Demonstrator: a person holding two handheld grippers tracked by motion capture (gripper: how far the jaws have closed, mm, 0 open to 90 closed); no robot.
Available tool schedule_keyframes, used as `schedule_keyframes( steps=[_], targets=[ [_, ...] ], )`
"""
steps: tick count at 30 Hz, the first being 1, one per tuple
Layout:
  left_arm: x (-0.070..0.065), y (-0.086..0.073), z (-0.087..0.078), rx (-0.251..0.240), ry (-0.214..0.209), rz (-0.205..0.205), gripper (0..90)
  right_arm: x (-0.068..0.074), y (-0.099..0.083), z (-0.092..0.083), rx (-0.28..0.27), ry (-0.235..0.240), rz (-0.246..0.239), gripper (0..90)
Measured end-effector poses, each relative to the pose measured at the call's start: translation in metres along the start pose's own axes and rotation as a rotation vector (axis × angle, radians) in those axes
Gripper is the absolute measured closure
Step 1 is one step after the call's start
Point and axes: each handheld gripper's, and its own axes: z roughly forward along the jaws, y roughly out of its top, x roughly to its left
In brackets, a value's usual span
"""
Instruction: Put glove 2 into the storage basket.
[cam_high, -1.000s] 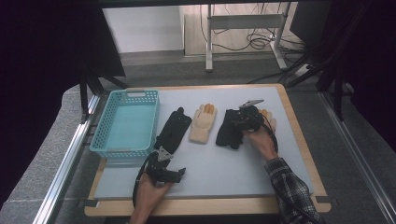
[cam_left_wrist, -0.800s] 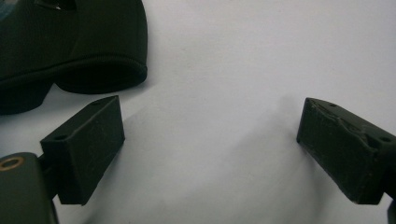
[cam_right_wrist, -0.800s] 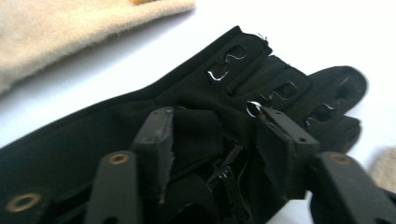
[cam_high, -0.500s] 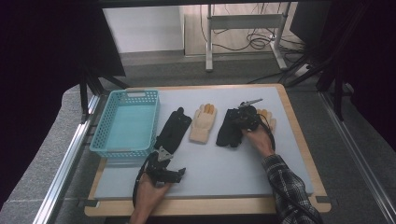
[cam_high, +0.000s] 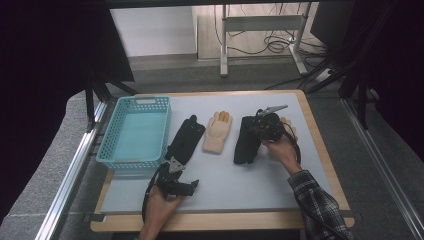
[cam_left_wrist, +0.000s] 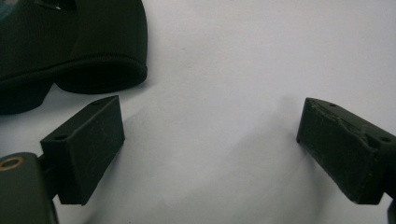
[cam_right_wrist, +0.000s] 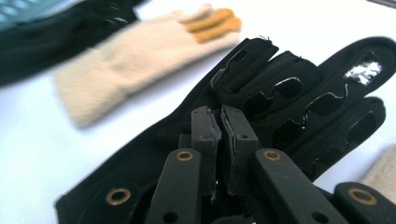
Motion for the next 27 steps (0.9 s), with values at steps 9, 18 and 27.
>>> schedule_keyframes(
  steps=[9, 18, 27],
  targets=[
    [0.000, 0.000, 0.000, 0.003, 0.000, 0.002, 7.8, 0.047, 0.003, -0.046, -0.056, 0.095, -0.072, 82.8],
    [0.000, 0.000, 0.000, -0.001, 0.001, -0.001, 7.8, 0.094, -0.020, -0.055, -0.037, 0.188, -0.088, 82.5],
    [0.000, 0.000, 0.000, 0.002, 0.002, 0.001, 7.8, 0.107, -0.062, -0.016, 0.063, 0.196, -0.115, 78.2]
  ],
)
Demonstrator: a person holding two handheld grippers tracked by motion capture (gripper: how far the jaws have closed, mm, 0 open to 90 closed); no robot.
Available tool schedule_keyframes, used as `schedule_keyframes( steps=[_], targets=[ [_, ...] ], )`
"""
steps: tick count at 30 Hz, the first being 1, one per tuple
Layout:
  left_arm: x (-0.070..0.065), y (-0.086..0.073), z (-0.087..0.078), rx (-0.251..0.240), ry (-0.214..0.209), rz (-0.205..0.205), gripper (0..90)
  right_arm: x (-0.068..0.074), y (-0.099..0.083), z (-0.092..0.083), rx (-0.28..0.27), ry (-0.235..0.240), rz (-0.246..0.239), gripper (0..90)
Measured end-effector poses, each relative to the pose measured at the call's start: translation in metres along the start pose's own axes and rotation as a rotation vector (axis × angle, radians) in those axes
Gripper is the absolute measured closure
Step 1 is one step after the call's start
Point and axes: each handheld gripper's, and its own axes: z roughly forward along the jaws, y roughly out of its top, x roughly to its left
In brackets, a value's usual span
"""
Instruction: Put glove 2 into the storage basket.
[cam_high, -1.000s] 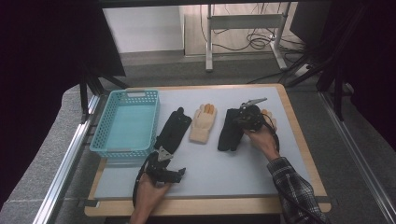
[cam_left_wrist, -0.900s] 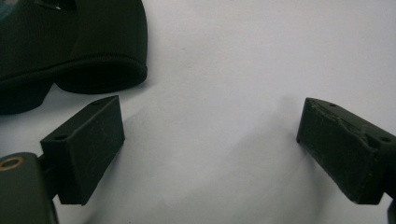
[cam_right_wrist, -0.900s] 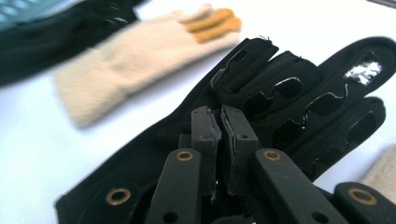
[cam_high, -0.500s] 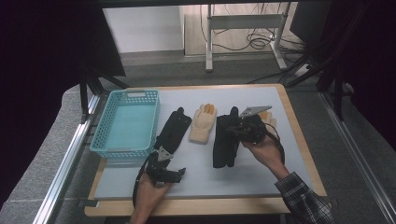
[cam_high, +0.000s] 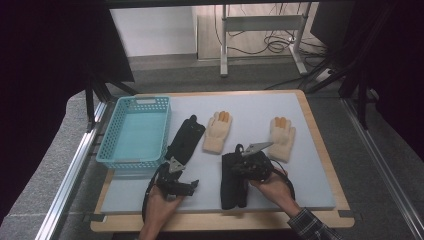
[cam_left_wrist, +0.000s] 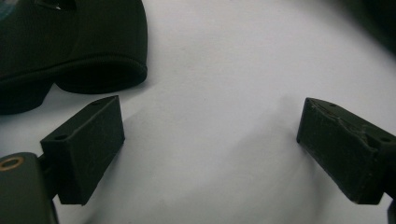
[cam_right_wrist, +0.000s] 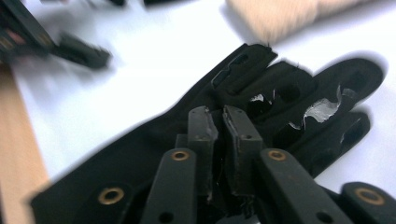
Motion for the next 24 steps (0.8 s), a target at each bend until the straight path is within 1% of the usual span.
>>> schedule_keyframes(
  steps=[1, 2, 3, 4, 5, 6, 7, 8, 12, 14, 15, 16, 17, 18, 19, 21, 22, 24],
  targets=[
    [0.000, 0.000, 0.000, 0.000, 0.000, -0.002, 7.8, 0.000, 0.000, 0.000, 0.000, 0.000, 0.000, 78.2],
    [-0.001, 0.000, 0.000, -0.005, 0.000, -0.008, 7.8, 0.000, -0.003, 0.003, 0.007, -0.008, 0.001, 75.6],
    [-0.001, 0.000, 0.000, -0.006, -0.001, -0.007, 7.8, -0.001, -0.007, 0.005, 0.010, -0.006, 0.002, 68.2],
    [0.000, 0.000, 0.000, -0.006, -0.001, -0.007, 7.8, -0.003, -0.007, 0.005, 0.005, -0.010, 0.004, 62.9],
    [0.000, 0.000, 0.000, -0.006, -0.001, -0.007, 7.8, -0.003, -0.007, 0.005, 0.005, -0.010, 0.004, 62.9],
    [0.000, 0.000, 0.000, 0.000, 0.000, -0.002, 7.8, -0.005, -0.005, 0.002, -0.006, -0.030, 0.011, 55.1],
    [0.000, 0.000, 0.000, 0.000, 0.001, -0.001, 7.9, -0.006, -0.003, 0.001, -0.012, -0.034, 0.017, 52.3],
    [0.000, 0.000, 0.000, 0.000, 0.001, -0.001, 7.9, -0.006, -0.003, 0.001, -0.012, -0.034, 0.017, 52.3],
    [-0.001, 0.000, 0.000, -0.003, 0.005, -0.004, 7.9, -0.010, 0.006, -0.002, -0.046, -0.045, 0.019, 45.5],
    [-0.002, -0.001, -0.001, -0.004, 0.010, -0.006, 7.7, -0.014, 0.012, 0.003, -0.051, -0.054, 0.022, 42.4],
    [-0.002, -0.001, -0.001, -0.003, 0.010, -0.008, 7.7, -0.014, 0.012, 0.003, -0.051, -0.054, 0.022, 42.4],
    [-0.001, -0.001, -0.001, 0.000, 0.010, -0.007, 7.5, -0.016, 0.018, 0.007, -0.060, -0.054, 0.024, 40.6],
    [-0.002, -0.001, -0.001, 0.001, 0.010, -0.010, 7.5, -0.016, 0.018, 0.007, -0.060, -0.054, 0.024, 40.6],
    [-0.002, -0.001, -0.002, 0.001, 0.012, -0.014, 7.4, -0.018, 0.025, 0.011, -0.069, -0.038, 0.031, 39.4],
    [-0.002, -0.002, -0.002, -0.001, 0.013, -0.018, 7.4, -0.018, 0.029, 0.012, -0.076, -0.031, 0.033, 39.0],
    [-0.003, -0.003, -0.003, 0.000, 0.013, -0.019, 7.4, -0.019, 0.031, 0.014, -0.082, -0.029, 0.035, 38.1],
    [-0.003, -0.004, -0.004, 0.002, 0.013, -0.019, 7.4, -0.019, 0.036, 0.017, -0.085, -0.023, 0.035, 37.3],
    [-0.003, -0.004, -0.004, 0.001, 0.013, -0.019, 7.2, -0.019, 0.044, 0.022, -0.080, -0.037, 0.022, 35.9]
  ],
)
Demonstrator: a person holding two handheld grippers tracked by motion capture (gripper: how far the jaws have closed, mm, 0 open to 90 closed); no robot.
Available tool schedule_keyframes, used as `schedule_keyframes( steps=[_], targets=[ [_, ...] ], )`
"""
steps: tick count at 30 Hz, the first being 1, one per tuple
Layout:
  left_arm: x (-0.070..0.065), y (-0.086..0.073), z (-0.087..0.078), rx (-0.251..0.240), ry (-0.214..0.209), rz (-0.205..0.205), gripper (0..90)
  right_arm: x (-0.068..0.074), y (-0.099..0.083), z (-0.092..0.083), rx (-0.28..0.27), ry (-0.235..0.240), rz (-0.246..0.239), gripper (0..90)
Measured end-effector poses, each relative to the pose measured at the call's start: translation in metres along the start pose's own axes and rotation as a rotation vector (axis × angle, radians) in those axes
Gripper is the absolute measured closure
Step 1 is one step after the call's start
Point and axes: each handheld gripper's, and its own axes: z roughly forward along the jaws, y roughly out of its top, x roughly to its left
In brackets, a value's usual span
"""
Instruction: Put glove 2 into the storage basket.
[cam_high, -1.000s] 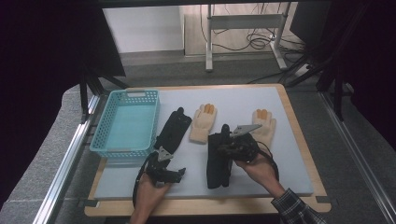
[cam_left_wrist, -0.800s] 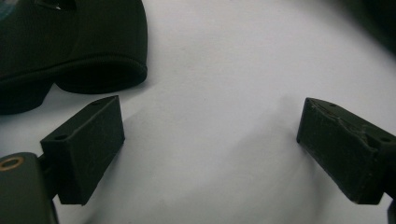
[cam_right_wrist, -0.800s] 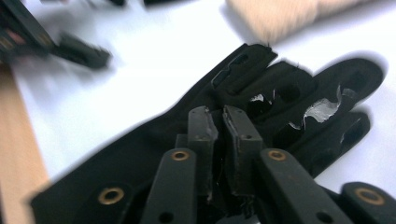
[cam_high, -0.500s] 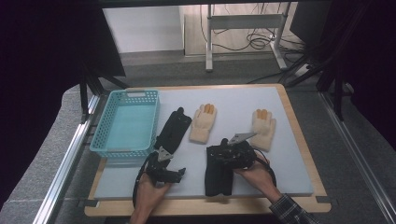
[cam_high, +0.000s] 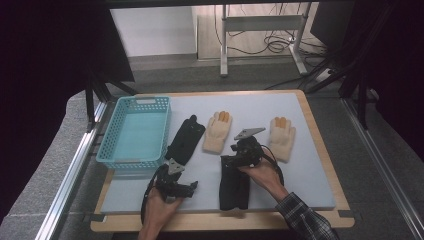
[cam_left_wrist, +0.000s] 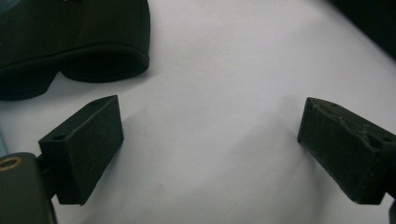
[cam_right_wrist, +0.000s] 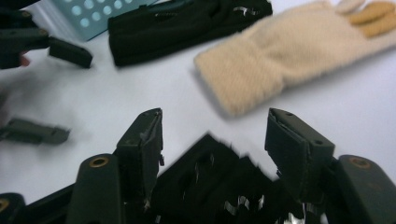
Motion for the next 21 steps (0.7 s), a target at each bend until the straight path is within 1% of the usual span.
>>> schedule_keyframes(
  steps=[3, 4, 5, 6, 7, 8, 9, 10, 11, 12, 13, 17, 21],
  targets=[
    [0.000, 0.000, 0.000, -0.001, 0.000, 0.000, 7.0, 0.000, 0.011, 0.009, 0.000, 0.001, -0.013, 37.3],
    [0.000, 0.000, 0.000, 0.000, 0.001, 0.002, 7.0, 0.000, 0.013, 0.011, 0.001, 0.000, -0.016, 39.4],
    [0.000, 0.000, 0.000, 0.000, 0.001, 0.002, 7.0, -0.001, 0.020, 0.017, 0.006, 0.000, -0.019, 44.8],
    [0.000, 0.000, 0.000, 0.000, 0.001, 0.002, 7.0, -0.001, 0.020, 0.017, 0.006, 0.000, -0.019, 44.8],
    [0.000, 0.000, 0.000, 0.000, 0.000, 0.002, 7.0, -0.001, 0.022, 0.019, 0.008, -0.001, -0.018, 47.2],
    [0.000, 0.000, 0.000, -0.005, -0.001, -0.004, 6.9, -0.001, 0.028, 0.026, 0.010, -0.004, -0.021, 52.9],
    [0.000, 0.000, 0.000, -0.005, -0.001, -0.004, 6.9, -0.001, 0.028, 0.026, 0.010, -0.004, -0.021, 52.9],
    [0.000, 0.000, 0.000, -0.005, 0.000, -0.004, 6.9, -0.001, 0.030, 0.029, 0.010, -0.005, -0.025, 55.0],
    [0.000, 0.000, 0.000, -0.004, 0.000, -0.003, 6.9, 0.000, 0.036, 0.037, 0.015, -0.012, -0.033, 59.2],
    [0.000, 0.000, 0.000, -0.004, 0.000, -0.003, 6.9, 0.000, 0.039, 0.040, 0.018, -0.013, -0.036, 60.9],
    [0.000, 0.000, 0.000, -0.004, 0.000, -0.003, 6.9, 0.000, 0.039, 0.040, 0.018, -0.013, -0.036, 60.9],
    [0.000, -0.001, 0.001, -0.007, -0.002, -0.004, 6.9, 0.001, 0.048, 0.055, 0.025, -0.007, -0.040, 64.5],
    [0.000, 0.000, 0.001, -0.006, -0.002, -0.006, 6.8, 0.001, 0.054, 0.071, 0.027, -0.004, -0.042, 64.5]
  ],
)
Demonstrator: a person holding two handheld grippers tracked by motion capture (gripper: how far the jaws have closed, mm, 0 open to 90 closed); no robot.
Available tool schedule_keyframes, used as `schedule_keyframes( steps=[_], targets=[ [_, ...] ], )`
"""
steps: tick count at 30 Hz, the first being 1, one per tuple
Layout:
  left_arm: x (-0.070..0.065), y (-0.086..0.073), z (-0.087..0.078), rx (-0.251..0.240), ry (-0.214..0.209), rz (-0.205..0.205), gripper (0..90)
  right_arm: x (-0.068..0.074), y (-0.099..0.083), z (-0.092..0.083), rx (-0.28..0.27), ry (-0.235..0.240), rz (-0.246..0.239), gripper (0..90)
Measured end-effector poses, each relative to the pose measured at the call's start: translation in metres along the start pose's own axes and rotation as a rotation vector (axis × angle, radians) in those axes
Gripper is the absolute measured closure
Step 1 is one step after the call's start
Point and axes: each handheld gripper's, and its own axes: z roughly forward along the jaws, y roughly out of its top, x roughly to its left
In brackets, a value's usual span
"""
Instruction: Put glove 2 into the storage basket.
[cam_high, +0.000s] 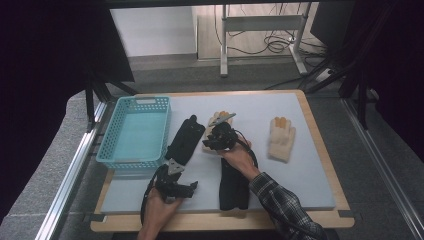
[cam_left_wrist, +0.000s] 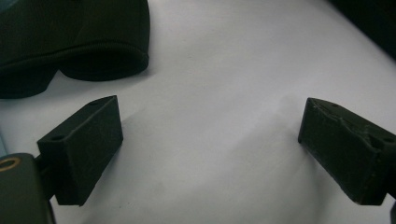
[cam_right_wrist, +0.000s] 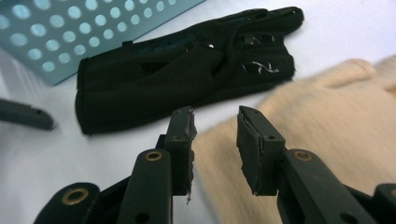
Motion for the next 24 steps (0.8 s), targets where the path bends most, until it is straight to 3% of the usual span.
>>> schedule_keyframes(
  steps=[8, 15, 19, 20, 24],
  targets=[
    [0.000, 0.000, 0.000, 0.005, -0.001, 0.005, 6.7, -0.001, 0.011, 0.037, -0.006, -0.017, 0.023, 51.5],
    [0.000, 0.000, 0.000, 0.005, -0.001, 0.006, 6.7, 0.003, 0.014, 0.058, 0.028, -0.042, 0.004, 51.2],
    [0.000, 0.000, 0.000, 0.005, 0.000, 0.006, 6.7, 0.008, 0.014, 0.065, 0.046, -0.058, -0.028, 69.6],
    [0.000, 0.000, 0.000, 0.005, 0.000, 0.006, 6.7, 0.008, 0.014, 0.065, 0.046, -0.058, -0.028, 69.6],
    [0.000, 0.000, 0.000, 0.006, -0.001, 0.006, 6.7, 0.005, 0.016, 0.062, 0.048, -0.030, -0.027, 87.2]
  ],
)
